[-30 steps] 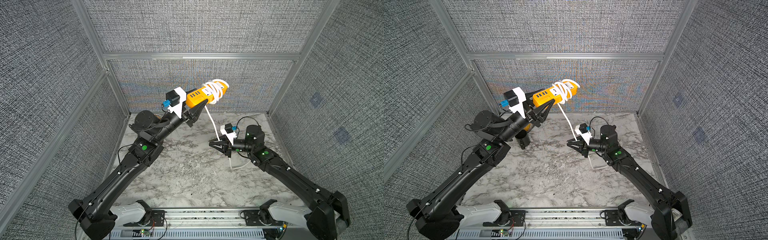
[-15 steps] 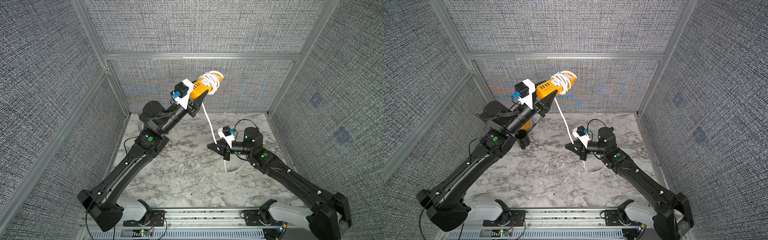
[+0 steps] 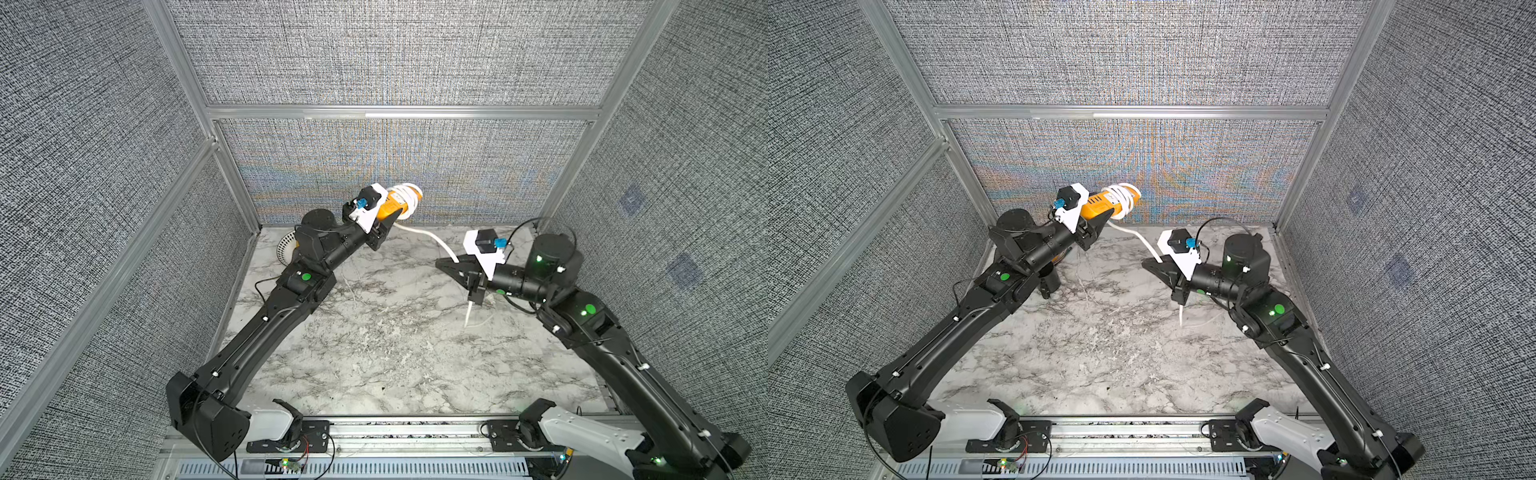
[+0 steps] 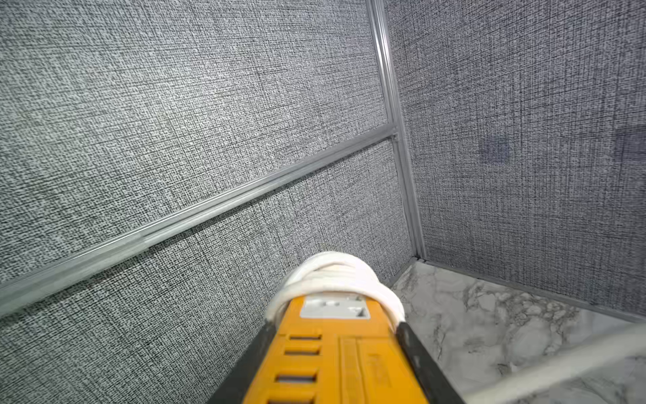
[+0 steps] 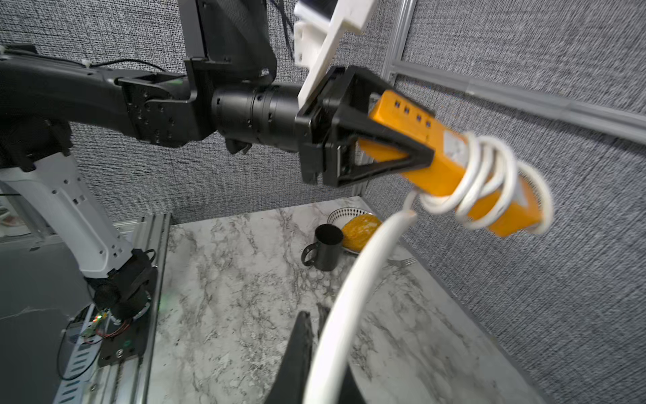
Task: Wrap the cord around the power strip
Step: Wrap the power cord around the power strip.
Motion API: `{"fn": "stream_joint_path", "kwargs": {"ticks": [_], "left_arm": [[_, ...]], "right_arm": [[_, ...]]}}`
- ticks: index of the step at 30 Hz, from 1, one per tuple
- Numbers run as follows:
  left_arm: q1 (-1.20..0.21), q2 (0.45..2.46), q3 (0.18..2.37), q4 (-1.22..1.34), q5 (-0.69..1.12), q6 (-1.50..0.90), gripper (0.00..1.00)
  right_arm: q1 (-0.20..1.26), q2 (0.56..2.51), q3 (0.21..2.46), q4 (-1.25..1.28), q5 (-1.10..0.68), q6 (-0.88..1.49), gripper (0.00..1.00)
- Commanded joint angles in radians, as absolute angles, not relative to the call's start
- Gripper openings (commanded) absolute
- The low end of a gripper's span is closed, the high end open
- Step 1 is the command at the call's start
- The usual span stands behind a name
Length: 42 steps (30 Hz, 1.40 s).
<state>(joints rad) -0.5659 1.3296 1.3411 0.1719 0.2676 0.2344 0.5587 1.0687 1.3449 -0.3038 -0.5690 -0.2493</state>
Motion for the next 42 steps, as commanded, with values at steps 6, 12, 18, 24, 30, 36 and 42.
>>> {"fn": "stream_joint_path", "kwargs": {"ticks": [6, 12, 18, 24, 30, 36, 42], "left_arm": [[-0.563, 1.271, 1.386, -0.250, 0.461, 0.424, 0.00], [-0.561, 1.230, 1.451, -0.546, 0.747, 0.517, 0.00], [-0.562, 1.181, 1.442, -0.525, 1.023, 0.407, 0.00], [-0.571, 1.148, 1.424, -0.296, 1.216, 0.166, 0.00], [-0.625, 1.154, 1.491, -0.270, 1.296, 0.080, 0.00], [-0.653, 1.167, 1.516, 0.033, 1.282, -0.117, 0.00], [-0.669, 1.196, 1.529, 0.235, 1.206, -0.197, 0.00]], "right_arm": [[0.560, 1.204, 1.654, -0.522, -0.326, -0.545, 0.00], [0.558, 1.292, 1.785, -0.551, -0.288, -0.636, 0.00], [0.525, 1.359, 1.846, -0.547, -0.375, -0.666, 0.00], [0.471, 1.424, 1.821, -0.526, -0.598, -0.628, 0.00], [0.440, 1.457, 1.724, -0.454, -0.808, -0.564, 0.00], [0.429, 1.422, 1.529, -0.260, -0.931, -0.402, 0.00], [0.426, 1.371, 1.333, -0.052, -0.970, -0.243, 0.10]]}}
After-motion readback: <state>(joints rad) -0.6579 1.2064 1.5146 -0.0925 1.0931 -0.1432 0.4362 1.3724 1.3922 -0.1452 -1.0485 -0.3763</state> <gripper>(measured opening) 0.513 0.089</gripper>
